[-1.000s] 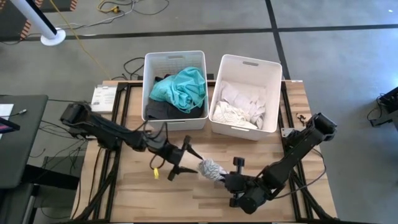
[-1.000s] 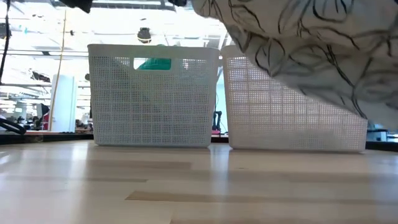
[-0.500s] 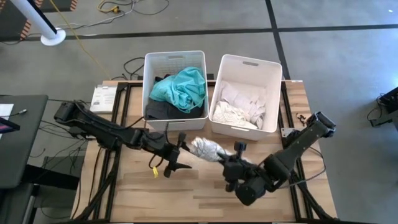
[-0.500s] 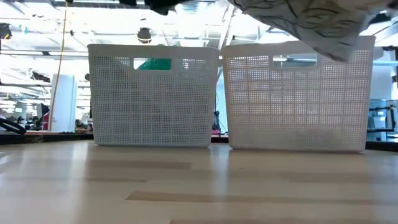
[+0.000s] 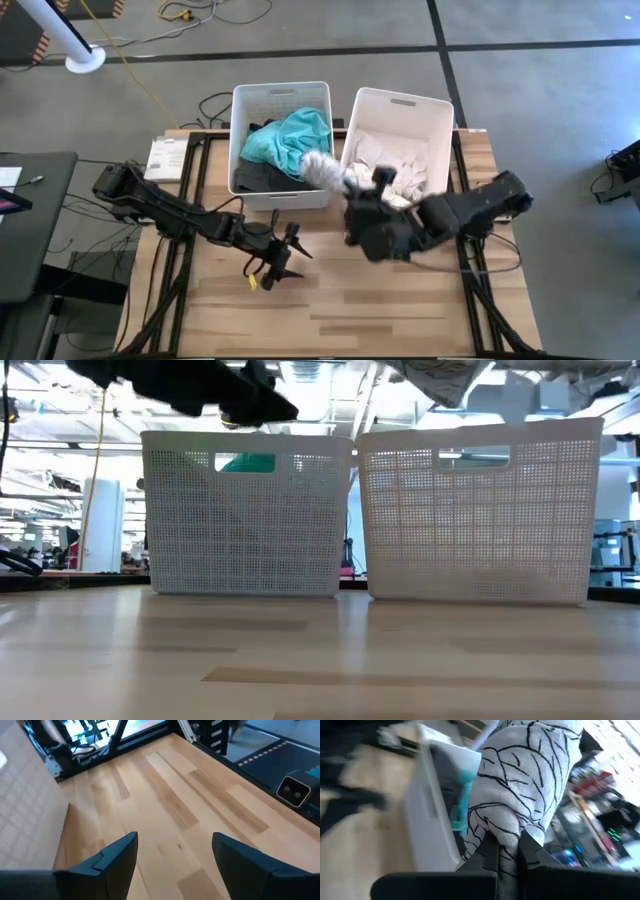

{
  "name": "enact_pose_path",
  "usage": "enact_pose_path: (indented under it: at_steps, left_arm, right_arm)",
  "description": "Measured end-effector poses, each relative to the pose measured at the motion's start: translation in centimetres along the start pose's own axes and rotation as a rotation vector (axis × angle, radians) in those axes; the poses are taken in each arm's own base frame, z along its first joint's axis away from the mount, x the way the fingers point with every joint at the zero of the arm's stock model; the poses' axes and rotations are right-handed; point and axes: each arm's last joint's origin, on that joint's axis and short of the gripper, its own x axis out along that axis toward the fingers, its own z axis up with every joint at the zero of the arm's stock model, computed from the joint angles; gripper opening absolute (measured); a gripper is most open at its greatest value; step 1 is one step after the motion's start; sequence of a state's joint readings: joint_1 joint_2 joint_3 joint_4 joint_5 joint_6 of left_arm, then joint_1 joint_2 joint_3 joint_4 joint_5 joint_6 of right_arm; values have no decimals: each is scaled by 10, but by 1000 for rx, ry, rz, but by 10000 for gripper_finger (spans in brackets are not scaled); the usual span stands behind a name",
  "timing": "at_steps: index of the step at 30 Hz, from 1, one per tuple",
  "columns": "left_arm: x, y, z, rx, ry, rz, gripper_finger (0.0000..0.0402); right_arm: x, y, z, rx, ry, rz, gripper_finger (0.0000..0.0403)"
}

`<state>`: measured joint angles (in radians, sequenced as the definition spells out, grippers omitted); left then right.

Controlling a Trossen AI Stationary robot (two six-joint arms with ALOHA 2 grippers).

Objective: Sort clothes
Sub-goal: Put the rolled white shirt into the right white bin

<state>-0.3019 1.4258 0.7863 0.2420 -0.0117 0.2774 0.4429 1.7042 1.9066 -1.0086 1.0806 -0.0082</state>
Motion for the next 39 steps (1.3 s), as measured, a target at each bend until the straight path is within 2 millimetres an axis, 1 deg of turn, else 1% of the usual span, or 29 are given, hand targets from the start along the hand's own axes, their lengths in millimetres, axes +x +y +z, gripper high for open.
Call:
enact_pose_path:
  at_steps: [4,8,11,14,21,25,29,33,39]
  left_arm:
    - [-1,-4,-15,-24,-18,1,249]
    - [-3,-9,-33,-57,-33,3,249]
    - [-5,-11,-40,-68,-47,7,249]
    - [-6,-13,-46,-75,-33,3,249]
    - [-6,-13,-47,-74,-21,1,249]
    - [-6,-13,-47,-73,-18,1,249]
    - [-6,-13,-47,-67,-19,1,249]
    - [-6,-13,-47,-68,-18,2,249]
    - [-6,-14,-47,-76,-12,0,249]
  right_arm:
    - [18,-33,3,57,55,-82,22]
    - [41,-66,-4,133,143,-164,22]
    - [58,-88,-16,197,229,-231,22]
    - [74,-105,-29,264,313,-275,22]
    - [102,-136,-61,365,496,-344,22]
    - [117,-148,-77,402,580,-350,22]
    - [134,-153,-97,415,678,-328,22]
    - [152,-150,-121,429,777,-303,22]
    - [177,-138,-157,461,900,-239,22]
